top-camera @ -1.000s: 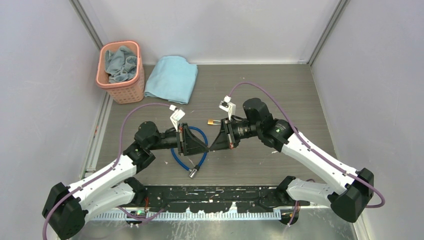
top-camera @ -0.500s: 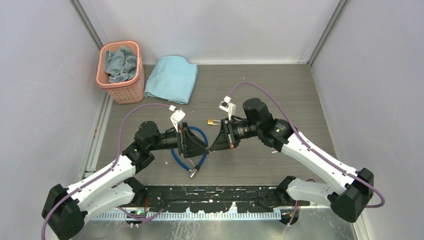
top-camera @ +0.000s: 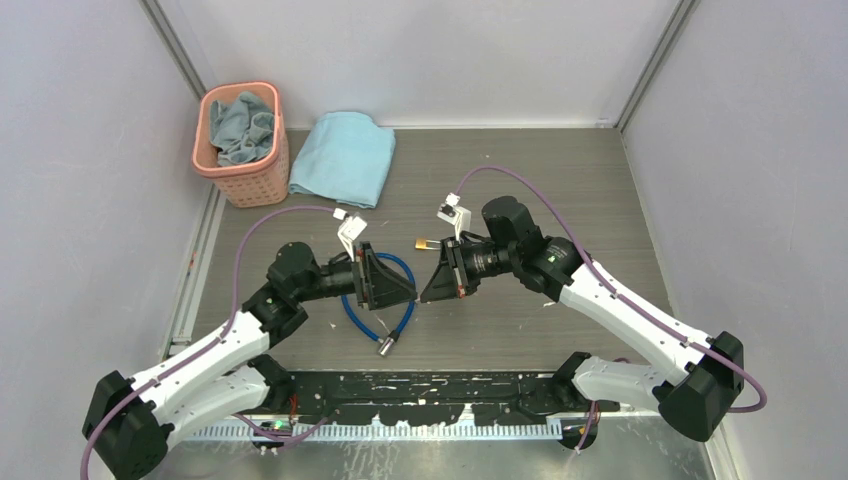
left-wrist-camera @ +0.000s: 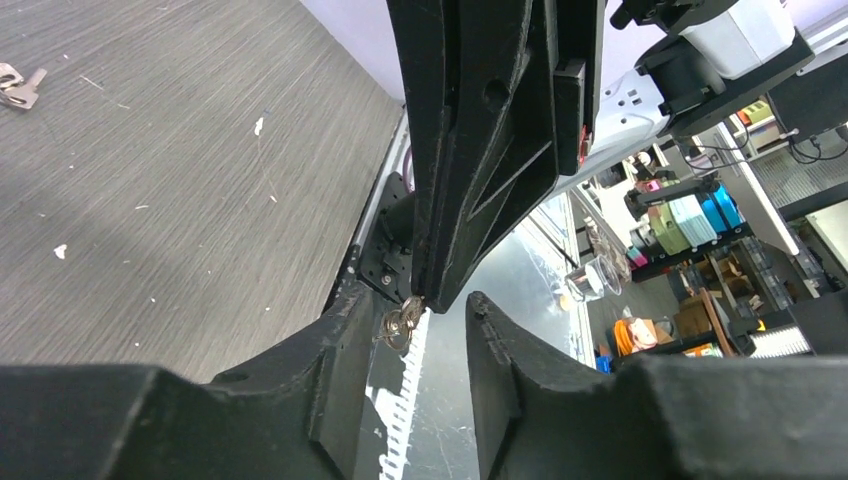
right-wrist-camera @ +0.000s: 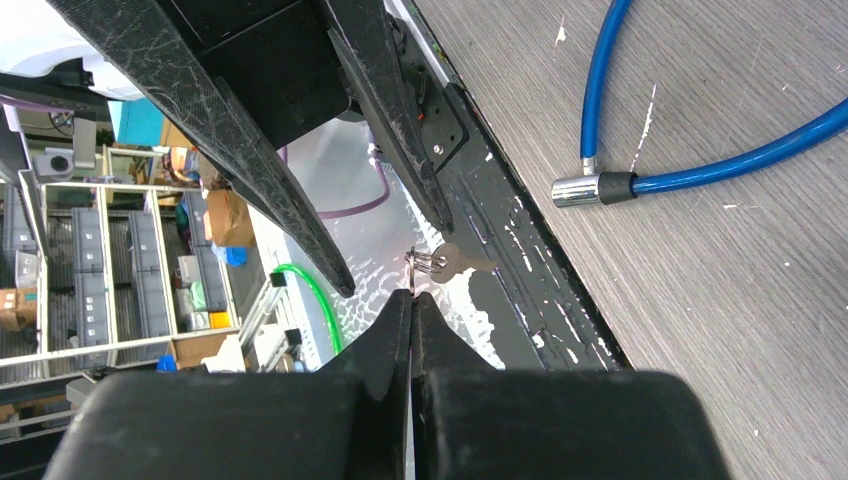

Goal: Unlock with the key

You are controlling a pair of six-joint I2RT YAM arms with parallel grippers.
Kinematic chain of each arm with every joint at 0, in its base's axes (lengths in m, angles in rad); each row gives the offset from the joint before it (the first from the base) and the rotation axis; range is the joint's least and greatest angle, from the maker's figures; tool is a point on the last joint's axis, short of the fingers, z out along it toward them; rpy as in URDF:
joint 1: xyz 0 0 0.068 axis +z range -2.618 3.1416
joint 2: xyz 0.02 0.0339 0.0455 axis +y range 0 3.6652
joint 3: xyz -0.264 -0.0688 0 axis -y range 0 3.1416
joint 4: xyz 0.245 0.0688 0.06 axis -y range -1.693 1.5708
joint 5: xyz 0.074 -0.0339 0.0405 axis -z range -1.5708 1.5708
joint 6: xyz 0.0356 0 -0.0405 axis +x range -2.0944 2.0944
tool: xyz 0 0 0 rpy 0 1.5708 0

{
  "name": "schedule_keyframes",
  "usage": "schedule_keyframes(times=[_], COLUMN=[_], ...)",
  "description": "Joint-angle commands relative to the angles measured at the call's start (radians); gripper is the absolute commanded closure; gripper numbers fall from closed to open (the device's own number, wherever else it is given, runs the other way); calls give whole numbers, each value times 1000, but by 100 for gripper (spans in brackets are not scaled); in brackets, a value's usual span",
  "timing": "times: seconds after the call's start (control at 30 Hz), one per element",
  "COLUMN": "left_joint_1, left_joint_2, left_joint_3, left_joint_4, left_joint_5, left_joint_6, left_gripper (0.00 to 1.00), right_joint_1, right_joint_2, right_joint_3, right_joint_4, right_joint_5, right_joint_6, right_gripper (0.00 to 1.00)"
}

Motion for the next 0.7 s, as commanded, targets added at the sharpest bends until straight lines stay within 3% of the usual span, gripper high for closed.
schedule_keyframes(times=[0.0,0.27,0.67], left_joint_1=[-6,-8,-8], left_joint_2=[10,29,26], left_joint_3=[12,10,9], left_joint_4=[102,121,99], left_joint_5=[19,66,95], left_joint_6=[-5,-11,9], left_gripper=[63,73,69], right_joint_1=[4,4,4], right_joint_2=[-8,-12,-22], right_joint_3=[35,32,29], right_joint_4=[45,60,71], right_joint_5=[-19,-35,-54], right_joint_6=[-1,0,1], right_gripper=[99,99,99])
